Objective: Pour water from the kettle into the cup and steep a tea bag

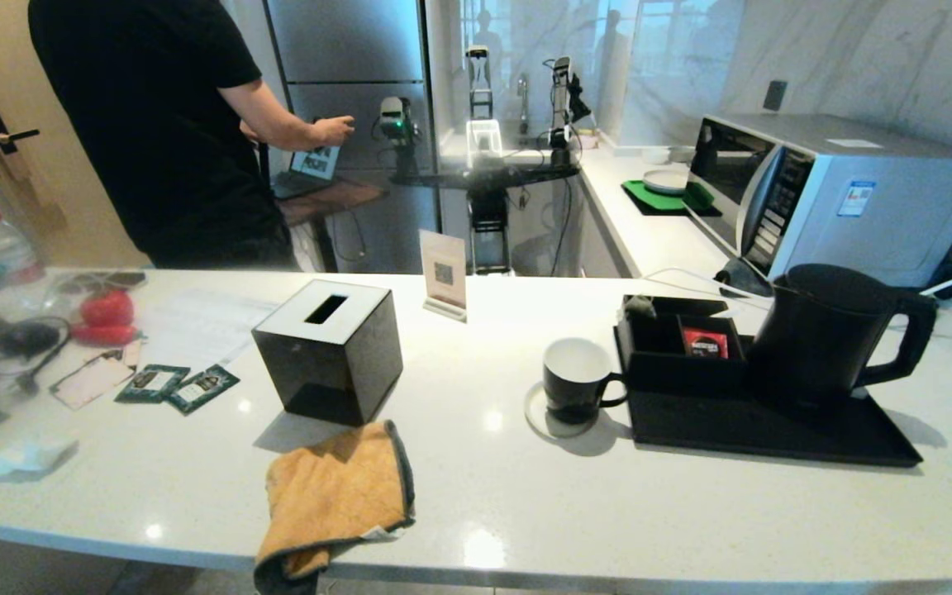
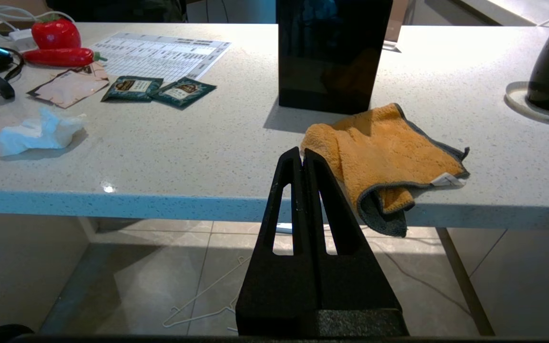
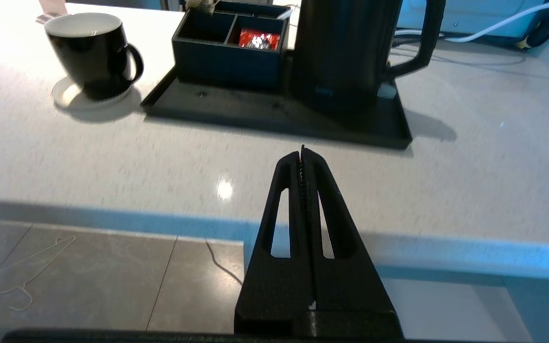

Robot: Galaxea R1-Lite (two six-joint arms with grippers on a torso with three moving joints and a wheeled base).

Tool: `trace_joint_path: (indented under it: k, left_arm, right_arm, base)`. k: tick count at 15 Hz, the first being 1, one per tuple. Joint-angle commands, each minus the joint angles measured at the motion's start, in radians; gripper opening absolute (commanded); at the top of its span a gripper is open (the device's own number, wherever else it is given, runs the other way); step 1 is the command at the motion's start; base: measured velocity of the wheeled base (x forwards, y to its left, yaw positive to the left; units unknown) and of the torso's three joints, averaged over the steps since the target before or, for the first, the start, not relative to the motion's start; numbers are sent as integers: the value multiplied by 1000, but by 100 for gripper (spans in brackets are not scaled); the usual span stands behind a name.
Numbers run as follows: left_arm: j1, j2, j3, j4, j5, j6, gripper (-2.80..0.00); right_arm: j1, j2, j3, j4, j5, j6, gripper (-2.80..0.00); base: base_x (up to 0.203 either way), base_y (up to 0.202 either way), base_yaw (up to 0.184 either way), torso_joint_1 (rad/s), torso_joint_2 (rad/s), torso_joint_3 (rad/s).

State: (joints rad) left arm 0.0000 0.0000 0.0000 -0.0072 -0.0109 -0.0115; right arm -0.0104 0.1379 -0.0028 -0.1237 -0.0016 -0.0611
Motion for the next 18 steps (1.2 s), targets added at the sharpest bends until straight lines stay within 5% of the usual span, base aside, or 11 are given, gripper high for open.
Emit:
trace_joint_path:
  k: [1,4,8,14,15,18]
  left_arm:
    - [0,2,0,-1,0,-1,-280]
    - [0,2,0,-1,0,-1,-280]
    - [0,2,0,-1,0,-1,-280]
    - [0,2,0,-1,0,-1,-280]
    - [0,2,0,-1,0,-1,-280]
    - [0,2,0,-1,0,-1,-280]
  right_arm:
    - [-20,224,-14,-124,-1,2,-280]
    - [-109,445,-71,-255,-2,13,-280]
    - [-357,660,-130,-326,4,21,-280]
    - [-403,934,-157,-437,12,41,-280]
    - [-406,986,-172,-459,17,48,0]
    - [-408,1153,-220,-539,52,65,0]
  base:
    - [0,0,0,0,0,0]
    - [0,0,0,0,0,0]
    - [0,0,0,0,0,0]
    - [0,0,0,0,0,0]
    - [0,0,0,0,0,0]
    - [0,0,0,0,0,0]
